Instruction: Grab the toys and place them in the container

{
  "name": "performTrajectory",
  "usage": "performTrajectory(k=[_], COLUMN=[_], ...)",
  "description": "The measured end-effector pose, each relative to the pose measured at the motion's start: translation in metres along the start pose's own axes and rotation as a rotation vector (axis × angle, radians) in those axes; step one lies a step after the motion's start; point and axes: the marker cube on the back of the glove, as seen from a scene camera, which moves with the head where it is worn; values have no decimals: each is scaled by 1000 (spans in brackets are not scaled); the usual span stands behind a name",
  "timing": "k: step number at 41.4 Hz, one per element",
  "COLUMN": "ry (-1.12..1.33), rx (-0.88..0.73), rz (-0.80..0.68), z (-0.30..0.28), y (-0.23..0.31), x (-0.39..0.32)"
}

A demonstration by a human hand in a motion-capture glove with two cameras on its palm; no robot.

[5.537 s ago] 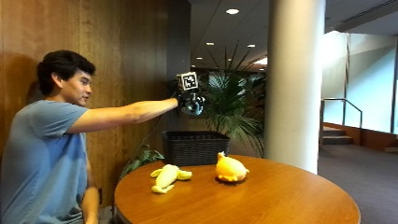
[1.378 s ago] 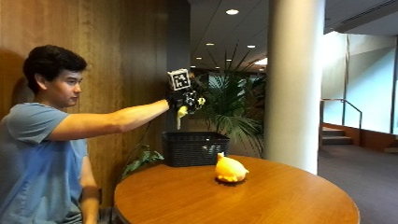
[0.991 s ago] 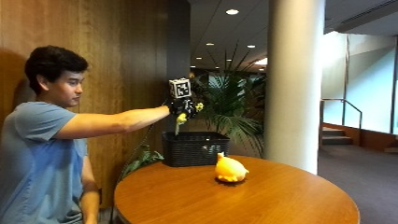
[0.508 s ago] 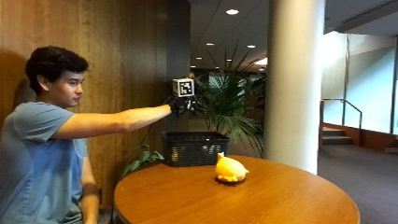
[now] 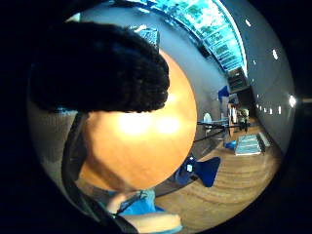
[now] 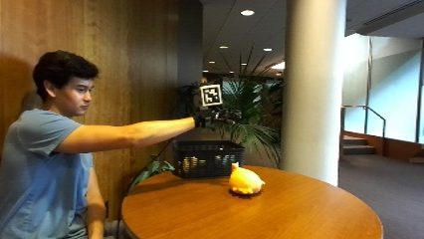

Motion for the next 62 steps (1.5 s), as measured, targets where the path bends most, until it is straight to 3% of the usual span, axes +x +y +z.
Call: performTrajectory(k=[3, 7, 18, 21, 26, 32, 37, 42, 48, 53, 57, 62], ry=[11, 10, -21, 34, 128, 4, 9, -80, 25, -59, 66, -41], rx=[-49, -129, -240, -273, -330, -384, -422, -394, -384, -387, -401, -363], rz=[20, 216, 188, 245, 463, 229, 268, 215, 276, 273, 343, 344], z=[21, 51, 130, 150, 187, 217, 245, 255, 255, 249, 248, 242], y=[-5, -17, -29, -31, -40, -36, -37, -42, -44, -47, -48, -52], x=[24, 52, 82, 92, 108, 100, 101, 89, 99, 96, 107, 105])
